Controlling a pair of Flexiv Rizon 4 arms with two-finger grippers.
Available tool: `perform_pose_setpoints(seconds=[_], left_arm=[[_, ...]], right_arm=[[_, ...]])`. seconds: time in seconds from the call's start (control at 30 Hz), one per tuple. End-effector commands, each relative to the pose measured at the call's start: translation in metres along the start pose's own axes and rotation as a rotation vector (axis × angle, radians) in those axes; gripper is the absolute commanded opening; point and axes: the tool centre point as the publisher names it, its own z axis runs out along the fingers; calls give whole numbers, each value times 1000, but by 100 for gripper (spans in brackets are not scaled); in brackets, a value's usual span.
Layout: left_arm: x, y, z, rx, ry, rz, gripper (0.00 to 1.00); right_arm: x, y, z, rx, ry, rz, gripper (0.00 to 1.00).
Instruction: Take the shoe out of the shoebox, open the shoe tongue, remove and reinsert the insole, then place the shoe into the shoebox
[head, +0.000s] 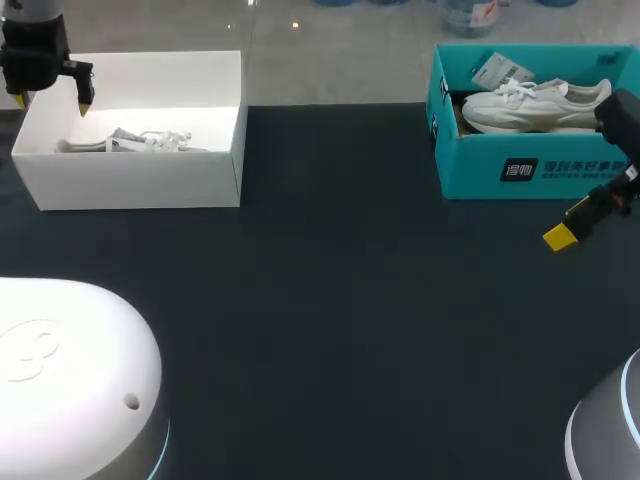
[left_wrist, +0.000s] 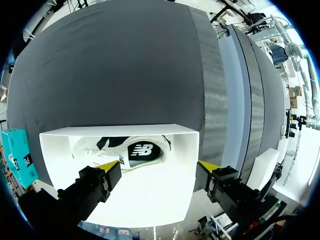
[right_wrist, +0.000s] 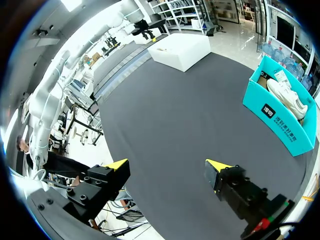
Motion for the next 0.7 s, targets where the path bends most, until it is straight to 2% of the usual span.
perform_pose_setpoints(seconds=[0.03,0.43,0.5,0.6,0.7], left_arm=[[1,0,-1,1,1,1,100],[1,0,-1,1,1,1,100],[1,0,-1,1,1,1,100],[1,0,-1,1,1,1,100],[1,0,-1,1,1,1,100]], right_arm=[[-1,1,1,4,0,1,100],[-1,1,1,4,0,1,100],[-26,5,-13,-4,-10,4,100],[-64,9,-26,60,-61,73,100],[-105,10,-35,79,-99,178,100]])
